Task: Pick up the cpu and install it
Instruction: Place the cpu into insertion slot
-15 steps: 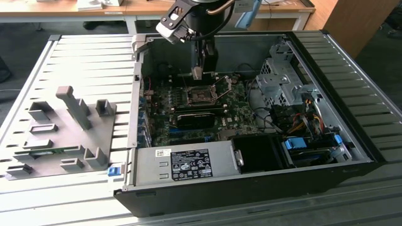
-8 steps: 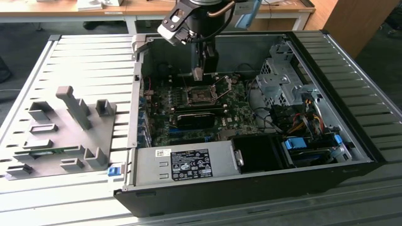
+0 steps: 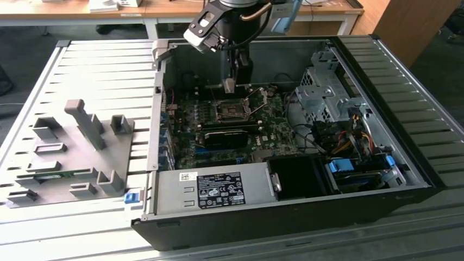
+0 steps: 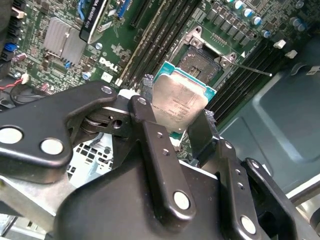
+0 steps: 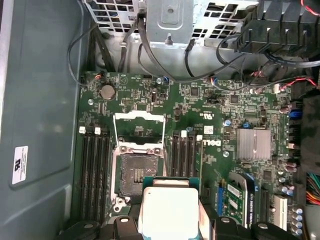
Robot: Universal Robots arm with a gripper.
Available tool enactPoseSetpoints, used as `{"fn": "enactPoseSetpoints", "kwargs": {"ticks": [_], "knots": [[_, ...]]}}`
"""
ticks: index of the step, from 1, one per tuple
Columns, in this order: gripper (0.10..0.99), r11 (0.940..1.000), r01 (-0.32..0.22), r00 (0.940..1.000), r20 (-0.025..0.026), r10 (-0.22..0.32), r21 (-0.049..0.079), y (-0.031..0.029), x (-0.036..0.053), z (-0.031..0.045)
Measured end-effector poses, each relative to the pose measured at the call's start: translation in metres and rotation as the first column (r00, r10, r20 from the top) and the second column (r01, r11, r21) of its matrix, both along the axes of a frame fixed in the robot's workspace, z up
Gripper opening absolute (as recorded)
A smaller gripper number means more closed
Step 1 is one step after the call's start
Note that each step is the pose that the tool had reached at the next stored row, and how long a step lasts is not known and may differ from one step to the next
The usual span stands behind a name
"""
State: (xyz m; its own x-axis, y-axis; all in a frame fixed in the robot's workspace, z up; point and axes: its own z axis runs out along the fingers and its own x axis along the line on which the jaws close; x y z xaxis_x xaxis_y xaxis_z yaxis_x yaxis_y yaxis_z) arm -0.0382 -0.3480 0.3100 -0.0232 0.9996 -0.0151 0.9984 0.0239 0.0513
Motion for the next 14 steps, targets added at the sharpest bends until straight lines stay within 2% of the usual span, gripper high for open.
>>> {"fn": "enactPoseSetpoints", "kwargs": {"ticks": [4,14], "knots": [[0.525,1.0000,0.005,1.0000,0.0000,-0.005,0.000,0.0040,0.0009,-0.0029],[0.525,0.9998,0.019,0.9998,0.0001,-0.019,0.000,0.0071,0.0018,-0.0084]]}}
